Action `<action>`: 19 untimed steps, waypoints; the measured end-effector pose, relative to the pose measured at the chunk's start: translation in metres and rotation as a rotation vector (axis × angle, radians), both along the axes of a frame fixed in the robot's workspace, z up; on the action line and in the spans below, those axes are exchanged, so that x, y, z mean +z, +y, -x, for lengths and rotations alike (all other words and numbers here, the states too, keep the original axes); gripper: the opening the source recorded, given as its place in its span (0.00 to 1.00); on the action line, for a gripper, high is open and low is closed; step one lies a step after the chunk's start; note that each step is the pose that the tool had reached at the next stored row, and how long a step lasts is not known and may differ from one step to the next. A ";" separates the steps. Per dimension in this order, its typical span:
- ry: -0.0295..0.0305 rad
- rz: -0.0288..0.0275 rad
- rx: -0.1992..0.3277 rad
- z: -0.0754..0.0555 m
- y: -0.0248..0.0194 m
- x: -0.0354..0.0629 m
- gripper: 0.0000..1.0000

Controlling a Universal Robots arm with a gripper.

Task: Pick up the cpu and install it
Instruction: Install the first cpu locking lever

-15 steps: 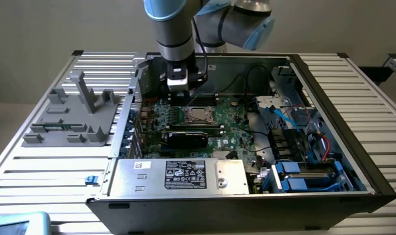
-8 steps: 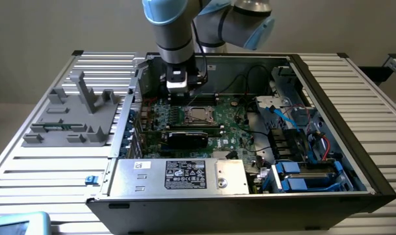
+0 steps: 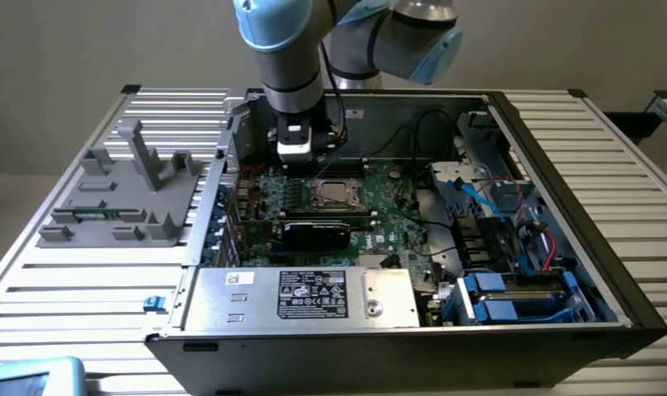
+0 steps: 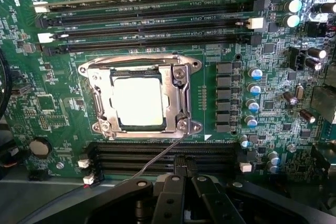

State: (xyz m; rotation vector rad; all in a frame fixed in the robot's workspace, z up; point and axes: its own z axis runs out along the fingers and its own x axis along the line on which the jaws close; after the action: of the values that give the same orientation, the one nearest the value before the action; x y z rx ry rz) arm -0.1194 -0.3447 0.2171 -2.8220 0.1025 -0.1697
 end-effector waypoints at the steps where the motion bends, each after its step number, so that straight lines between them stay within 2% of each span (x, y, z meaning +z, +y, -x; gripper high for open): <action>1: 0.0000 0.0000 0.000 0.000 0.0000 0.0000 0.11; 5: -0.0014 -0.0009 0.000 0.001 -0.0003 -0.0014 0.11; 10: -0.0060 -0.0037 -0.009 0.002 -0.0010 -0.0067 0.11; 19: -0.0069 -0.0046 -0.047 0.002 -0.0011 -0.0159 0.11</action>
State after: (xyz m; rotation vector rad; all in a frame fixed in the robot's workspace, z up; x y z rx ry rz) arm -0.1213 -0.3458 0.2012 -2.8157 0.1681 -0.1895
